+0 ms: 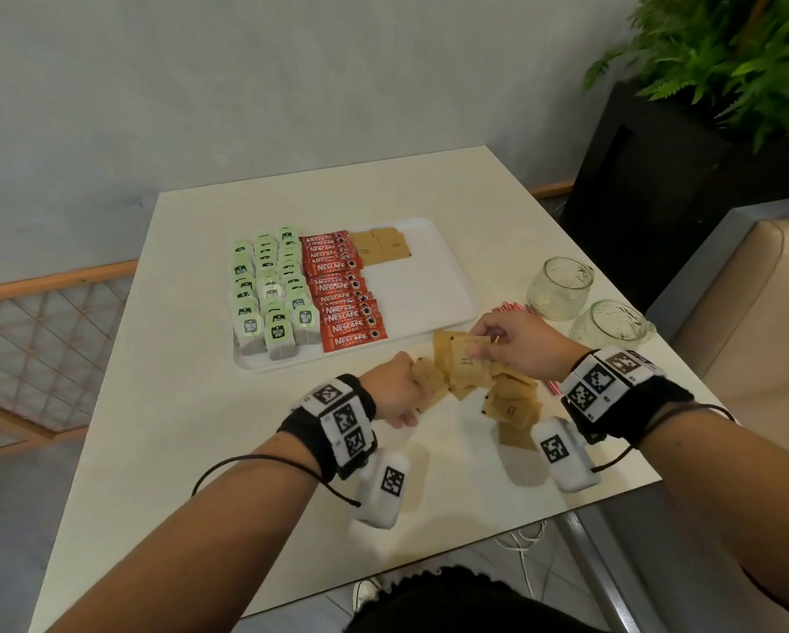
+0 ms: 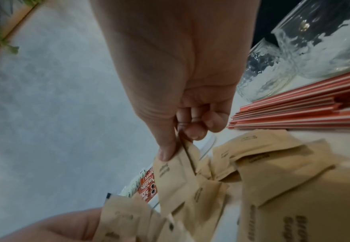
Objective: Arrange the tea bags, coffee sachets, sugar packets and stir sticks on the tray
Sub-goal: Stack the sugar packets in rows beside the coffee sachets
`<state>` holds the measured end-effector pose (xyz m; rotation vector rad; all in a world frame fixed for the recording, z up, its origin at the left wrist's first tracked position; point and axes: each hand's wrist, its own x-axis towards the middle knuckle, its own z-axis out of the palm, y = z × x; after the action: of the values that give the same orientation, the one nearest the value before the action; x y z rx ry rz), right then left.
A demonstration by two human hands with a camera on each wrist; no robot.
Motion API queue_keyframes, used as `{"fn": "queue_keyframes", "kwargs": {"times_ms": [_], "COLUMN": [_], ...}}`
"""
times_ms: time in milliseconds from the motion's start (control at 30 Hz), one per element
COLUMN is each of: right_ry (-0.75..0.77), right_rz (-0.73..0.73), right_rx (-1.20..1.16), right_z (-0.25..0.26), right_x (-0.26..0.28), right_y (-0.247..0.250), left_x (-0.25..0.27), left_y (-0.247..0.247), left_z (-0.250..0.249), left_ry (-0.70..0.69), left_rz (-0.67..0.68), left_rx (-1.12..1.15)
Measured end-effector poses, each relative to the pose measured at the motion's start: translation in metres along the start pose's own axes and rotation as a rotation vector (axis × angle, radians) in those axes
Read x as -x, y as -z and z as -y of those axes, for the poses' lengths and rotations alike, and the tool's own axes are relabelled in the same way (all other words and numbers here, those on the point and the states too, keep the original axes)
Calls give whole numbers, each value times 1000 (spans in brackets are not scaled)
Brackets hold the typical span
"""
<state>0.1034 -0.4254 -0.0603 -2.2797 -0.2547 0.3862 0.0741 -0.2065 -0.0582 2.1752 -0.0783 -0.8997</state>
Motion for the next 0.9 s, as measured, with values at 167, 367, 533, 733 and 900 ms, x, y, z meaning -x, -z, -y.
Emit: {"fn": "queue_keyframes", "kwargs": {"times_ms": [167,367,533,733,900], "right_ry": [-26,-12,-35,-95,-99], "right_rz": [13,23,-16,9,-34], "right_rx": [-268,-382,-352,-418,-358], "right_z": [7,28,35,44,44], "right_x": [-10,-26,-40,-52,-60], "right_y": [-3,-10,-14,-13,-10], "left_x": [1,-8,-11,-16,-24], "left_y": [17,17,16,26,33], "left_z": [9,15,15,13,17], "left_ry": [-55,-97,-136,-142,-172], "left_rz": [-40,7,95,58,-48], "left_rx": [342,643,897,1185,1206]}}
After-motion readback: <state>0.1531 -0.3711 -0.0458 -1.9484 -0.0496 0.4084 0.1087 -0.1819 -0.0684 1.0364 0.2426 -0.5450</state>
